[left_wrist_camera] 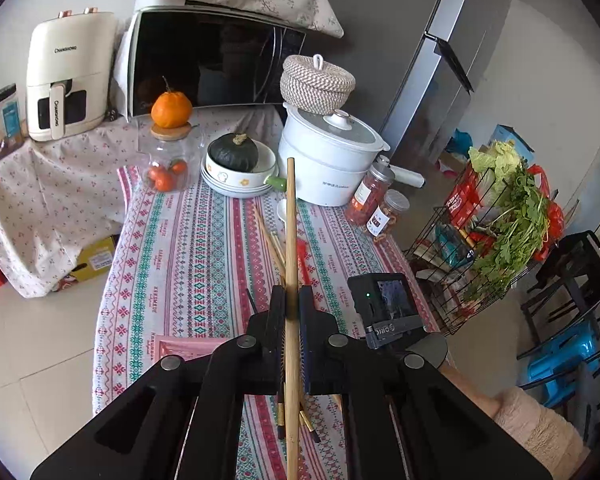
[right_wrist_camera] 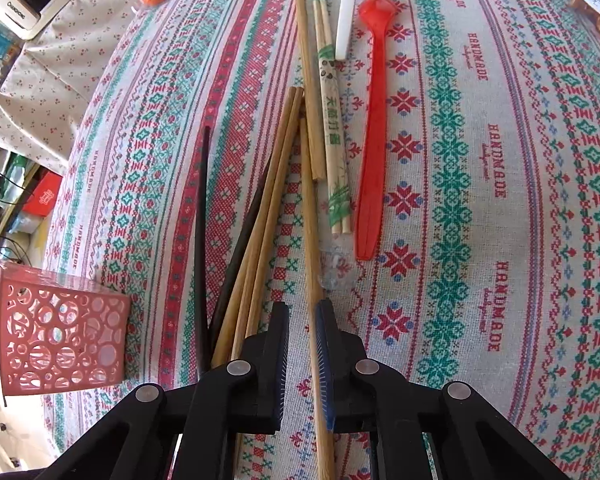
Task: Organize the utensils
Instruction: 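Grasp a wooden chopstick with the right tool while the left tool lifts its chopstick, then lower both held chopsticks into the pink basket and open both tools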
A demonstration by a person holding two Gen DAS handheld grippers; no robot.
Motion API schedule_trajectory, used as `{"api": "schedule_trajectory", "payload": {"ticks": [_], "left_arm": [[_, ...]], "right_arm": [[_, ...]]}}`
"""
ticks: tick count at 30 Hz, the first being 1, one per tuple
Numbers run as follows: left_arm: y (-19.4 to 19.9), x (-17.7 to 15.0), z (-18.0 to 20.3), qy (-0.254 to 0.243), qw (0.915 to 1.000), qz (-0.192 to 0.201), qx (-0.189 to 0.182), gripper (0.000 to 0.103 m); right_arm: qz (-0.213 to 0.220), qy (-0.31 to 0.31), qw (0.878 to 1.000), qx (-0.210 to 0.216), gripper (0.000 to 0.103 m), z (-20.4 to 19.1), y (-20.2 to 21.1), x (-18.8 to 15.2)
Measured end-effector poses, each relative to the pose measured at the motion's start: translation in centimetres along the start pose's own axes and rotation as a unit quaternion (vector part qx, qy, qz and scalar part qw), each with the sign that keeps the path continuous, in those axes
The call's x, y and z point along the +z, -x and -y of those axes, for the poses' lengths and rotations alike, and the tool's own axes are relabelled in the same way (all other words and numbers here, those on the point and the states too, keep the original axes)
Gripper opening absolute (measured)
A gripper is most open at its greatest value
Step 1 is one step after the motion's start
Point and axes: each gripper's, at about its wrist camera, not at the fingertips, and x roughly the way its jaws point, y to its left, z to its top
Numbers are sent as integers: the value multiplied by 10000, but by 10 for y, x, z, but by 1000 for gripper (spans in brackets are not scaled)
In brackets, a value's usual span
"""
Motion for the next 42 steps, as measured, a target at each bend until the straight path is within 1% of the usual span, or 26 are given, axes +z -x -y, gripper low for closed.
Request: {"api": "schedule_trajectory", "payload": {"ticks": [1, 3, 4, 7, 11, 15, 17, 19, 21, 23, 25, 28, 31, 33, 35, 36, 42], "left_arm": [[2, -3, -3, 16, 10000, 15, -6, 6], [6, -11, -10, 72, 10000, 50, -12, 6], [8, -13, -14, 117, 9999, 75, -28, 6], [14, -19, -26, 229, 9995, 223, 24, 6], [26, -18, -37, 325, 9979, 557, 90, 6], [42, -14, -41, 329, 9936, 1072, 116, 6], [49, -11, -41, 302, 9898, 1385, 130, 6], [54, -10, -41, 232, 9842, 1742, 203, 6], [55, -11, -42, 177, 9771, 2096, 325, 6], [52, -13, -44, 107, 9685, 2428, 548, 6], [45, -13, -48, 56, 9631, 2617, 631, 6], [31, -15, -53, -34, 9542, 2862, 873, 6], [13, -20, -55, -168, 9485, 2933, 1189, 6], [-1, -24, -54, -321, 9470, 2879, 1388, 6], [-12, -28, -54, -392, 9469, 2830, 1473, 6], [-16, -29, -55, -383, 9476, 2792, 1504, 6], [-40, -39, -65, -328, 9584, 2337, 1605, 6]], "right_arm": [[4, 80, 9999, -122, 12, -4, -3, -1], [83, 326, 9987, -388, 7, -13, -4, -1], [107, 444, 9977, -510, 6, -16, -5, -2], [173, 511, 9955, -785, 6, -21, -4, -8], [561, 476, 9944, -759, 6, -21, 20, -21], [1124, 482, 9898, -733, 6, -25, 59, -33], [1446, 465, 9863, -639, 6, -25, 80, -40], [1774, 476, 9814, -560, 6, -30, 94, -47], [2017, 412, 9776, -430, 6, -30, 107, -52], [2193, 331, 9748, -240, 6, -32, 119, -54], [2415, 352, 9697, -116, 6, -36, 131, -57], [2710, 466, 9614, -93, 6, -44, 145, -63], [2889, 512, 9559, -107, 6, -47, 150, -65], [2908, 517, 9554, -60, 6, -48, 150, -65], [2916, 544, 9549, -74, 6, -48, 148, -65], [2929, 567, 9544, -93, 6, -50, 148, -66], [3113, 699, 9477, -95, 6, -57, 146, -74]]}}
